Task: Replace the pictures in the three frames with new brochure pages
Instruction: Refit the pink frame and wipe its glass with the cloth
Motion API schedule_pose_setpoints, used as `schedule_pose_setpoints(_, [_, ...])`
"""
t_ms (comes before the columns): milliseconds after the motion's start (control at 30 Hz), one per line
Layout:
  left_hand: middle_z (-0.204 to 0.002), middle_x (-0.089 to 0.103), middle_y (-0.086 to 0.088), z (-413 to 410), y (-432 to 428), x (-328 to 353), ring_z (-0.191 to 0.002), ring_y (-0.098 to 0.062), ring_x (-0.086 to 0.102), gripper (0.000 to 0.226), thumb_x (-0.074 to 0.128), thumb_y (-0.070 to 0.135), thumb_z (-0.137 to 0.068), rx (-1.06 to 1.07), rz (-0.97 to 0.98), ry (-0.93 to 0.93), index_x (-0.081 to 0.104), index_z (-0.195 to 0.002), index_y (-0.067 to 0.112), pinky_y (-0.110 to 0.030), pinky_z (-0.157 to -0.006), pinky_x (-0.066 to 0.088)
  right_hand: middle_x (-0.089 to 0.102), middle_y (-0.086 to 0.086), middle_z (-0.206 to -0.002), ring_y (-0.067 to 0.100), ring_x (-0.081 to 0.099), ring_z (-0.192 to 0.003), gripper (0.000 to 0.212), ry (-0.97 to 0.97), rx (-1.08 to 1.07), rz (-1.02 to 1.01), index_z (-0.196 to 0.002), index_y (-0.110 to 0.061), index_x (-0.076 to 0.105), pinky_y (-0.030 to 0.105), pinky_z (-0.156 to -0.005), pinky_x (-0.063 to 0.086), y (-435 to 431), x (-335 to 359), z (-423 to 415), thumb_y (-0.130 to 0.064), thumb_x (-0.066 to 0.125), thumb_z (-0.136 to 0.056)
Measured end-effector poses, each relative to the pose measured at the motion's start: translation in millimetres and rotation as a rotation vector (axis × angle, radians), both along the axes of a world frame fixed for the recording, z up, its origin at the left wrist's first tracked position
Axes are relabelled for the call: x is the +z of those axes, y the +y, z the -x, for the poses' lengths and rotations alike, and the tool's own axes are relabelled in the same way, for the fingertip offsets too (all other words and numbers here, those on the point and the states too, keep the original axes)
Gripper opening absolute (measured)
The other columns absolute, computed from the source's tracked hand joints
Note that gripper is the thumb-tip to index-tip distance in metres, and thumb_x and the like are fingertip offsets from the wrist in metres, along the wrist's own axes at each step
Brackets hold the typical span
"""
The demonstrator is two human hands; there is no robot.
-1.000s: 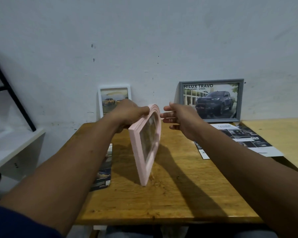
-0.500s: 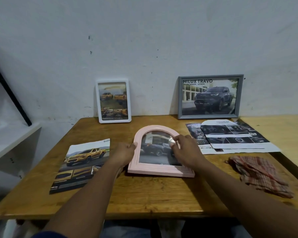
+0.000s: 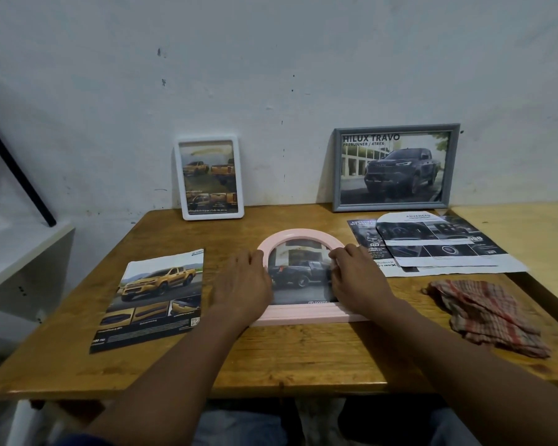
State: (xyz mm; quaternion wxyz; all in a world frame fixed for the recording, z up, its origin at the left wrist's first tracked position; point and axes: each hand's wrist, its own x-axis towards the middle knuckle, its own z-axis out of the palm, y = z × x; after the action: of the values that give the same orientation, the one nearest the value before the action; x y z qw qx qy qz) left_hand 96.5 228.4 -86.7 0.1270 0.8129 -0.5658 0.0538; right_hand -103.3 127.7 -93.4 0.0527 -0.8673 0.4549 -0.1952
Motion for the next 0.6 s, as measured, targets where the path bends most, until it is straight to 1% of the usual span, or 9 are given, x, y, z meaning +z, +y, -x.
schedule_pose_setpoints(67, [-0.146, 0.047, -0.005, 1.0, -0.2, -0.6, -0.130, -0.022, 0.044, 0.044, 0.036, 0.034, -0.107, -0.046, -0.003, -0.012, 0.047, -0.146, 0.017, -0.043, -0.105, 0.046, 0.055, 0.007, -0.135, 0.024, 0.044, -0.122, 0.042, 0.016, 0.005, 0.004, -0.139, -0.014, 0.050, 0.038, -0.098, 0.043, 0.6, 1.9, -0.8, -0.028, 0.046, -0.100])
schedule_pose_setpoints(200, [-0.147, 0.047, -0.004, 2.4, -1.2, -1.9, -0.129, -0.022, 0.047, 0.043, 0.037, 0.032, -0.107, -0.057, -0.017, 0.059, 0.049, -0.145, 0.014, -0.041, -0.106, 0.045, 0.056, 0.006, -0.135, 0.023, 0.045, -0.122, 0.041, 0.040, -0.006, -0.005, -0.139, -0.014, 0.049, 0.038, -0.097, 0.044, 3.4, 5.4, -1.2, -0.030, 0.046, -0.101])
schedule_pose_setpoints(300, [-0.147, 0.046, -0.004, 4.3, -1.2, -4.8, -0.131, -0.022, 0.046, 0.044, 0.036, 0.033, -0.108, -0.049, 0.003, 0.068, 0.049, -0.145, 0.014, -0.041, -0.107, 0.044, 0.055, 0.007, -0.135, 0.024, 0.046, -0.121, 0.041, 0.051, 0.001, -0.028, -0.138, -0.014, 0.050, 0.039, -0.097, 0.044, 4.8, 7.7, 0.4, -0.029, 0.046, -0.101])
schedule_pose_setpoints(367, [-0.149, 0.046, -0.005, 8.3, -1.4, -6.9, -0.135, -0.023, 0.042, 0.046, 0.033, 0.036, -0.108, -0.040, 0.019, 0.073, 0.048, -0.146, 0.014, -0.041, -0.111, 0.040, 0.056, 0.008, -0.136, 0.025, 0.047, -0.121, 0.040, 0.049, 0.013, -0.067, -0.138, -0.014, 0.051, 0.041, -0.098, 0.045, 4.4, 12.4, 3.8, -0.029, 0.046, -0.100])
schedule_pose_setpoints(400, [-0.153, 0.043, -0.006, 10.7, -2.0, -7.8, -0.140, -0.024, 0.038, 0.048, 0.031, 0.038, -0.109, -0.046, 0.010, 0.073, 0.045, -0.149, 0.014, -0.042, -0.115, 0.036, 0.056, 0.007, -0.137, 0.025, 0.048, -0.121, 0.041, 0.047, 0.021, -0.095, -0.138, -0.015, 0.051, 0.042, -0.099, 0.045, 4.4, 14.9, 6.6, -0.029, 0.047, -0.101])
schedule_pose_setpoints(467, [-0.164, 0.030, -0.006, 14.1, -3.9, -8.0, -0.153, -0.026, 0.020, 0.055, 0.027, 0.044, -0.109, -0.092, -0.040, 0.087, 0.032, -0.156, 0.016, -0.045, -0.123, 0.021, 0.054, 0.007, -0.140, 0.026, 0.049, -0.123, 0.043, 0.052, 0.034, -0.134, -0.140, -0.016, 0.050, 0.044, -0.100, 0.046, 6.9, 18.7, 14.6, -0.032, 0.047, -0.101])
schedule_pose_setpoints(533, [-0.170, 0.015, -0.005, 16.2, -6.4, -5.1, -0.157, -0.026, 0.006, 0.063, 0.023, 0.051, -0.108, -0.147, -0.107, 0.109, 0.019, -0.162, 0.018, -0.046, -0.126, 0.010, 0.052, 0.006, -0.144, 0.025, 0.048, -0.126, 0.044, 0.055, 0.024, -0.142, -0.142, -0.019, 0.049, 0.046, -0.102, 0.045, 12.1, 21.8, 26.3, -0.035, 0.047, -0.101])
schedule_pose_setpoints(600, [-0.171, 0.003, -0.004, 18.2, -9.8, -3.4, -0.157, -0.025, -0.003, 0.071, 0.022, 0.059, -0.105, -0.168, -0.183, 0.162, 0.010, -0.163, 0.021, -0.047, -0.125, 0.005, 0.049, 0.005, -0.147, 0.024, 0.045, -0.131, 0.045, 0.072, -0.017, -0.134, -0.143, -0.021, 0.049, 0.046, -0.107, 0.042, 16.8, 26.5, 42.1, -0.036, 0.050, -0.100])
